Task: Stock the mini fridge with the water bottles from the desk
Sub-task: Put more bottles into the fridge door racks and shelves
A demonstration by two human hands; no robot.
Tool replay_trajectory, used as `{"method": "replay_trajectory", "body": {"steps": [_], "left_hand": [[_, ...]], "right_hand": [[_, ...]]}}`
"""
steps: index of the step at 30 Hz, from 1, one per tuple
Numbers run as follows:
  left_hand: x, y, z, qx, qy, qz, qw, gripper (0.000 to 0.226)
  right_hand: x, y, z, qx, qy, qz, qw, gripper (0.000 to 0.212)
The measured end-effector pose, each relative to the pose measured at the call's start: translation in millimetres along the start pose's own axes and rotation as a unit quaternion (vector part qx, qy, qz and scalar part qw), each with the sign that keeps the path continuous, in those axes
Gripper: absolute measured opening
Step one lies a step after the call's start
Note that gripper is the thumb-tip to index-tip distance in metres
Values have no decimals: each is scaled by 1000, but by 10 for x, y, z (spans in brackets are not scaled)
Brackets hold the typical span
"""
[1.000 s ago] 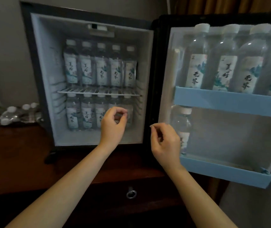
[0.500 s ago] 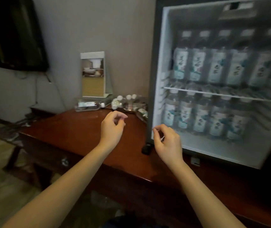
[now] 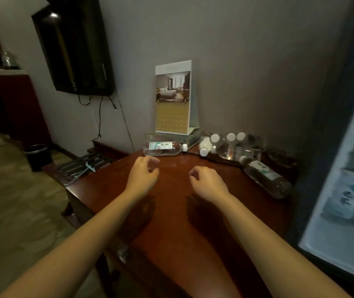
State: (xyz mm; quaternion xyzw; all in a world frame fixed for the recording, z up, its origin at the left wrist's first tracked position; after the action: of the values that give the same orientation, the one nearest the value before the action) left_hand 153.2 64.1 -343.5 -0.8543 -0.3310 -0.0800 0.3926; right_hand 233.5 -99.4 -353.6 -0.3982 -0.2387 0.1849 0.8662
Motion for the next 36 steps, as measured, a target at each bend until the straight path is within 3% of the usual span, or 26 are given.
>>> {"method": "replay_trajectory", "body": {"steps": [6,8,11,14,18,22,27,33,36], "left_hand": [[859,671,504,99,-55,47,992,53],[1167,797,561,185,-46,28,981,66],[1690,894,688,302,-30,26,952,82],[2040,881,832,351,-14,62,934,86],[2074,869,754,444,62,92,889,79],[1856,812,776,347,5,146,927,63],[1480,631,688,357,18,147,922,55],[850,346,593,333,24,142,932,63],[432,173,463,273,19,145,951,61]], "right_hand": [[1125,434,-279,-3,45,35,998,33],[1317,567,-310,-10,41,48,998,44],[1388,756,-387,-105,39,52,992,65],[1389,853,-328,-182,-9,28,983,72],[1472,795,-253,-173,-9,26,985,73],[1419,735,-310,-118,26,39,992,70],[1243,740,-463,-8,75,82,994,69],[816,565,-296,21,82,125,989,64],[450,462,-148,183,106,82,974,62]]}}
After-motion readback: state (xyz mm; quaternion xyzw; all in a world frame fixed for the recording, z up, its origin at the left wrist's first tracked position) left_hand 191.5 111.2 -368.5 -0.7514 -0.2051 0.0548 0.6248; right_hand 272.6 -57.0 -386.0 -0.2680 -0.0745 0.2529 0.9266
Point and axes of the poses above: each hand's wrist, its own x-axis towards the middle knuckle, its own y-axis out of the palm, z = x × y, the point moved 4 cm from there along x, towards the middle knuckle, and after that the axes turned 5 degrees about x, right-handed, at the moved point
